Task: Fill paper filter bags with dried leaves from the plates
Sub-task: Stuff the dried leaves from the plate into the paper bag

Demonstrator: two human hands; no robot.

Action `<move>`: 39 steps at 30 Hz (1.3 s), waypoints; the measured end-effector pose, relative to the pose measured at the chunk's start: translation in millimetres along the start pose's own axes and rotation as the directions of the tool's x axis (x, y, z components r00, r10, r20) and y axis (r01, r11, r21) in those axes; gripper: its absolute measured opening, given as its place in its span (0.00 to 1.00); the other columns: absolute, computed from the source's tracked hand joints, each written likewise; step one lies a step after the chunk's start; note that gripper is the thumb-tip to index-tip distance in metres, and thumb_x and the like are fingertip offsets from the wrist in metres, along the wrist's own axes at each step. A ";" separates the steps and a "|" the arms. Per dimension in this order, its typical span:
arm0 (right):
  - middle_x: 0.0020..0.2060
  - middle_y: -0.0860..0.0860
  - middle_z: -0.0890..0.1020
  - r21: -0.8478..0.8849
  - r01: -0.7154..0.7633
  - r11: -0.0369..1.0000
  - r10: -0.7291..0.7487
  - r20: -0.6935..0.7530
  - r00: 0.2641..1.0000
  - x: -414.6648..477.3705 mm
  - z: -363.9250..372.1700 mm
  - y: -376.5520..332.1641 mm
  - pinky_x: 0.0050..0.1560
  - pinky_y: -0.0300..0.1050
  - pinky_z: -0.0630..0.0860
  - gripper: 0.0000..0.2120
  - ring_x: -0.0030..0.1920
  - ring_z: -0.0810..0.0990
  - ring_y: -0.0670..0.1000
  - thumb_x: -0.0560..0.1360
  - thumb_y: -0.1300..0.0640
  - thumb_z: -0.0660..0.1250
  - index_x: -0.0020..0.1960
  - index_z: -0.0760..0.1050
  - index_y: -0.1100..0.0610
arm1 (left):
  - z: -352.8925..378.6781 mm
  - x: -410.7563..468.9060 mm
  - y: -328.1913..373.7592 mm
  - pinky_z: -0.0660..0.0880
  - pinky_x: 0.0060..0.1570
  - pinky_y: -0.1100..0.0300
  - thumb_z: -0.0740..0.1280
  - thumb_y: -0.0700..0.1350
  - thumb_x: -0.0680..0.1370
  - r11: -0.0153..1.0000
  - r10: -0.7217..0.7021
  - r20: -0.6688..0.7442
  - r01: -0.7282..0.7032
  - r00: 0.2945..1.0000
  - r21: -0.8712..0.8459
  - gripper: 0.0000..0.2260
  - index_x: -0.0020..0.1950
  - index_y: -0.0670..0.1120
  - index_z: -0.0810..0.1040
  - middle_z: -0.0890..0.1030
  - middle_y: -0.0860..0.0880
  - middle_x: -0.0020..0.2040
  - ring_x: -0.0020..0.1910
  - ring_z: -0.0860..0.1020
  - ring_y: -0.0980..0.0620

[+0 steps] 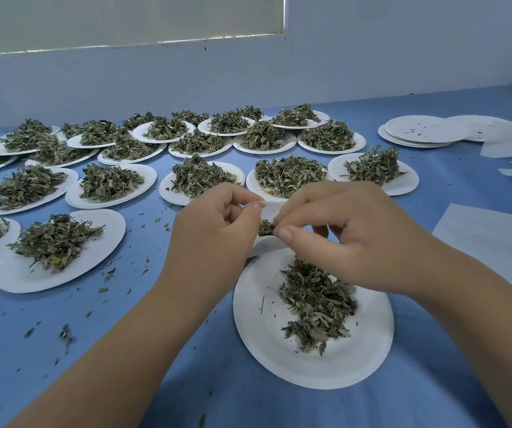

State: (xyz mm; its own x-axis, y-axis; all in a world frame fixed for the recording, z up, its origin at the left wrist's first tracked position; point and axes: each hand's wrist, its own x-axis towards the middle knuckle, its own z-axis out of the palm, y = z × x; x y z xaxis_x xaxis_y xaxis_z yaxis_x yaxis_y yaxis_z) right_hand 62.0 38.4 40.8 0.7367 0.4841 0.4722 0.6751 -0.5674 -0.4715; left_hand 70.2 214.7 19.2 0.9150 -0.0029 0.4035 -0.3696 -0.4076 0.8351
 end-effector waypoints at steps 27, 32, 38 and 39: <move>0.48 0.35 0.71 -0.294 -0.272 0.916 0.384 0.453 0.804 -8.0 -5.0 19.7 0.39 0.32 0.64 0.22 0.42 0.71 0.33 0.68 0.34 0.67 0.60 0.70 0.36 | -12.0 4.5 0.4 0.67 0.27 0.65 0.66 0.44 0.78 0.999 -0.016 -0.077 0.012 0.997 -0.051 0.07 0.44 0.53 0.81 0.72 0.57 0.25 0.24 0.69 0.58; 0.47 0.37 0.70 -0.304 -0.212 0.929 0.340 0.469 0.815 -7.6 2.4 17.9 0.46 0.35 0.67 0.18 0.45 0.69 0.35 0.71 0.38 0.68 0.60 0.74 0.39 | -8.8 3.7 -0.5 0.67 0.27 0.67 0.67 0.44 0.78 0.999 -0.019 -0.050 0.017 0.999 -0.040 0.07 0.42 0.53 0.81 0.73 0.52 0.27 0.25 0.69 0.58; 0.43 0.36 0.71 -0.292 -0.226 0.929 0.341 0.447 0.827 -7.2 5.1 16.5 0.44 0.33 0.67 0.14 0.44 0.70 0.35 0.73 0.41 0.68 0.58 0.77 0.39 | -9.3 3.6 0.2 0.67 0.27 0.66 0.66 0.44 0.78 1.000 0.003 -0.052 -0.003 0.999 -0.001 0.07 0.42 0.54 0.80 0.74 0.45 0.31 0.25 0.68 0.57; 0.43 0.35 0.71 -0.286 -0.230 0.930 0.341 0.441 0.830 -7.3 5.6 16.1 0.43 0.33 0.68 0.13 0.44 0.71 0.35 0.73 0.42 0.68 0.57 0.77 0.40 | -9.5 3.8 -0.2 0.68 0.27 0.66 0.66 0.44 0.78 1.000 0.005 -0.057 -0.005 0.998 0.002 0.07 0.42 0.53 0.80 0.74 0.46 0.30 0.25 0.69 0.57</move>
State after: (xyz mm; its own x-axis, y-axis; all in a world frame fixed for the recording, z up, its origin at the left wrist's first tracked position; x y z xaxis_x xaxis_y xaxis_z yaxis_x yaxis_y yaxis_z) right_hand 67.7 29.5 25.6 0.8592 0.5024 -0.0968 0.4475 -0.8297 -0.3338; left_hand 72.3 223.4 24.2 0.9025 0.0468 0.4281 -0.3736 -0.4093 0.8324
